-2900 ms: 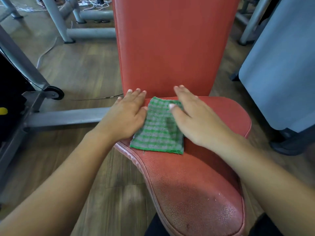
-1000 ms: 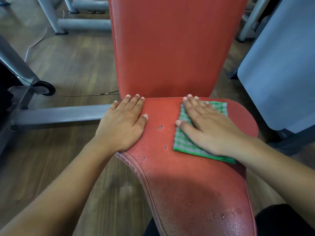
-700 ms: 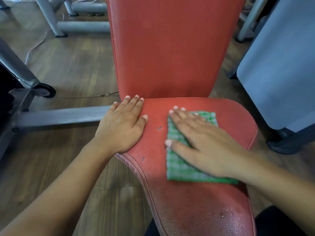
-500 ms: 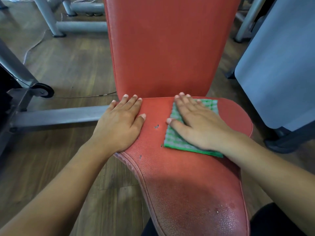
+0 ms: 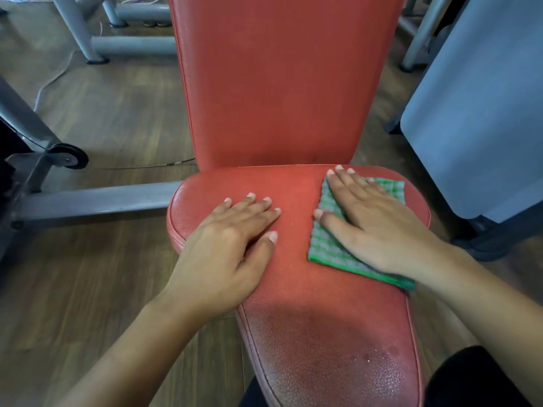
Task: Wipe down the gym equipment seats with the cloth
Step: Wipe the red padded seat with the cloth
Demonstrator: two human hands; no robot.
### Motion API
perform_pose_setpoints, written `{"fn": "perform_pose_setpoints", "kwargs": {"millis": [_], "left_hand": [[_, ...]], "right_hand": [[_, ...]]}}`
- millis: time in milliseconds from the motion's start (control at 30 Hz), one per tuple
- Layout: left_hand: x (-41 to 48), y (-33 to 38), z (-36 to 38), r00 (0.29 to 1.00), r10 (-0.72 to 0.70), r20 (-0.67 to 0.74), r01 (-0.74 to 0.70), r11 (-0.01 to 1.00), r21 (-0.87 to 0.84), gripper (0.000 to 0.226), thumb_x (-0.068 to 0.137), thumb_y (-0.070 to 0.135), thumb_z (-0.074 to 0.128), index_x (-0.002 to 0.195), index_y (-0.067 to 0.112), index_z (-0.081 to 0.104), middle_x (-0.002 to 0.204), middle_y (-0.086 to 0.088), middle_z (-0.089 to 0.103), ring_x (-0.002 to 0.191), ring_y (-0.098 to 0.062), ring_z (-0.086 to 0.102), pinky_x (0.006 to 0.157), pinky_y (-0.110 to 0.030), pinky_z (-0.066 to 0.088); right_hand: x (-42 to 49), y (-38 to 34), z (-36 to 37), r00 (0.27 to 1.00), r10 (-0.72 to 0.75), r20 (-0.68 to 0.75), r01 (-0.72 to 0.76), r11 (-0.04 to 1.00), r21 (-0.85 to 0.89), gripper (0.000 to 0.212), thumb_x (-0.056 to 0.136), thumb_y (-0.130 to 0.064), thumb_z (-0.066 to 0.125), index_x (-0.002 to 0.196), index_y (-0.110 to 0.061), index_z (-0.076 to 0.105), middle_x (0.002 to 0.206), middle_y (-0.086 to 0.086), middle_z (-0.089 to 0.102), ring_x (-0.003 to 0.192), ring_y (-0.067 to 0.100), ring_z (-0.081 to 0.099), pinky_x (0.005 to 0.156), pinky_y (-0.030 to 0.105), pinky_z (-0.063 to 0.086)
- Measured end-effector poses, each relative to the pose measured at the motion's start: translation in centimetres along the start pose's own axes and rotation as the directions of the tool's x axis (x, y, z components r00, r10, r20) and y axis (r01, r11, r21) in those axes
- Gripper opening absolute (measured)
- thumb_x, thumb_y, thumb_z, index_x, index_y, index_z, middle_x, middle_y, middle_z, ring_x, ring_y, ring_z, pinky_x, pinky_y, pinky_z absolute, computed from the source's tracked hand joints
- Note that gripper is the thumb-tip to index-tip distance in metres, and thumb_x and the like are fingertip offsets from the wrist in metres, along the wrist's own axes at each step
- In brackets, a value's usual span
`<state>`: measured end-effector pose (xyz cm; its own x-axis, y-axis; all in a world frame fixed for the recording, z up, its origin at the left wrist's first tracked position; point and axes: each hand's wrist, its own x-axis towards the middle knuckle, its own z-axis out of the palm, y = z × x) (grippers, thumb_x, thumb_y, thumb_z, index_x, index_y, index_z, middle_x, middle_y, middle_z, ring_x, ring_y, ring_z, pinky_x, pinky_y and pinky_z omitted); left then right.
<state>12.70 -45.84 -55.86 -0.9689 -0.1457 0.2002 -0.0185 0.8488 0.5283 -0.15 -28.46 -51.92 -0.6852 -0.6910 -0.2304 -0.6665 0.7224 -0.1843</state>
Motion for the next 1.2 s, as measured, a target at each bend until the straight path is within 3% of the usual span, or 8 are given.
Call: {"fn": "perform_pose_setpoints", "kwargs": {"millis": [267, 400, 500, 633, 800, 1000, 1100, 1200], "left_hand": [[0.1, -0.3, 0.1, 0.999, 0.014, -0.033, -0.014, 1.000, -0.006, 0.051, 0.085, 0.034, 0.035, 0.128, 0.026, 0.060, 0.137, 0.008, 0.053, 0.135, -0.007, 0.038, 0.115, -0.030, 0.022], [0.2, -0.2, 0.0, 1.000, -0.002, -0.019, 0.001, 1.000, -0.006, 0.052, 0.085, 0.035, 0.034, 0.130, 0.027, 0.058, 0.139, 0.009, 0.051, 0.137, -0.006, 0.036, 0.115, -0.030, 0.020], [0.3, 0.0, -0.2, 0.998, 0.004, 0.057, -0.007, 0.998, 0.062, 0.057, 0.088, 0.040, 0.025, 0.139, 0.029, 0.048, 0.147, 0.011, 0.040, 0.142, -0.006, 0.025, 0.118, -0.028, 0.010], [0.7, 0.4, -0.4, 0.987, -0.024, 0.158, -0.007, 0.981, 0.193, 0.067, 0.086, 0.051, 0.005, 0.149, 0.037, 0.021, 0.156, 0.017, 0.012, 0.146, -0.004, 0.001, 0.117, -0.028, -0.007], [0.8, 0.6, -0.4, 0.985, -0.051, 0.163, 0.020, 0.981, 0.192, 0.067, 0.086, 0.051, 0.005, 0.149, 0.037, 0.022, 0.156, 0.016, 0.013, 0.146, -0.006, 0.002, 0.117, -0.030, -0.006], [0.8, 0.8, -0.5, 0.981, -0.070, 0.183, 0.029, 0.975, 0.218, 0.069, 0.083, 0.053, -0.001, 0.149, 0.041, 0.016, 0.156, 0.020, 0.006, 0.145, -0.003, -0.003, 0.117, -0.029, -0.009], [0.9, 0.8, -0.5, 0.979, -0.070, 0.190, 0.026, 0.974, 0.225, 0.070, 0.083, 0.052, -0.001, 0.149, 0.040, 0.016, 0.156, 0.019, 0.006, 0.145, -0.003, -0.003, 0.118, -0.030, -0.008], [0.9, 0.8, -0.5, 0.979, -0.070, 0.192, 0.027, 0.975, 0.219, 0.069, 0.083, 0.053, 0.000, 0.149, 0.040, 0.016, 0.156, 0.019, 0.006, 0.145, -0.003, -0.004, 0.117, -0.030, -0.008]], "right_hand": [[-1.9, -0.7, 0.7, 0.981, -0.192, 0.005, 0.192, 0.981, 0.022, 0.089, 0.074, -0.071, -0.005, 0.152, -0.029, -0.011, 0.155, -0.014, -0.020, 0.140, -0.004, -0.021, 0.113, 0.018, -0.015], [-0.6, 1.5, 0.0, 0.998, -0.060, -0.012, 0.059, 0.998, -0.007, 0.087, 0.078, -0.073, 0.000, 0.152, -0.028, -0.011, 0.157, -0.012, -0.018, 0.141, -0.002, -0.019, 0.111, 0.018, -0.015], [1.8, 2.2, -0.3, 0.999, 0.035, -0.006, -0.035, 0.998, -0.049, 0.077, 0.092, -0.061, 0.015, 0.153, -0.020, -0.007, 0.160, -0.001, -0.013, 0.145, 0.007, -0.013, 0.115, 0.024, -0.011], [1.7, 0.8, 0.5, 0.999, -0.029, -0.021, 0.028, 0.998, -0.048, 0.076, 0.092, -0.059, 0.010, 0.153, -0.019, -0.010, 0.160, -0.001, -0.016, 0.145, 0.007, -0.015, 0.117, 0.026, -0.012], [-1.5, 0.8, 0.6, 0.994, -0.105, -0.007, 0.105, 0.994, -0.003, 0.089, 0.074, -0.071, -0.005, 0.151, -0.029, -0.013, 0.155, -0.013, -0.021, 0.140, -0.003, -0.021, 0.112, 0.018, -0.016], [2.6, 4.0, -0.6, 0.993, 0.106, -0.052, -0.110, 0.992, -0.069, 0.074, 0.095, -0.057, 0.020, 0.154, -0.018, -0.003, 0.161, 0.001, -0.009, 0.147, 0.011, -0.008, 0.119, 0.028, -0.006], [2.4, 2.3, 0.2, 0.999, -0.034, -0.039, 0.031, 0.997, -0.073, 0.075, 0.093, -0.060, 0.014, 0.154, -0.020, -0.006, 0.160, -0.002, -0.012, 0.146, 0.008, -0.011, 0.116, 0.024, -0.010], [0.0, 1.6, 0.9, 0.990, -0.125, -0.064, 0.123, 0.992, -0.038, 0.088, 0.077, -0.070, -0.001, 0.153, -0.026, -0.007, 0.158, -0.010, -0.015, 0.143, 0.000, -0.015, 0.113, 0.019, -0.014]]}}
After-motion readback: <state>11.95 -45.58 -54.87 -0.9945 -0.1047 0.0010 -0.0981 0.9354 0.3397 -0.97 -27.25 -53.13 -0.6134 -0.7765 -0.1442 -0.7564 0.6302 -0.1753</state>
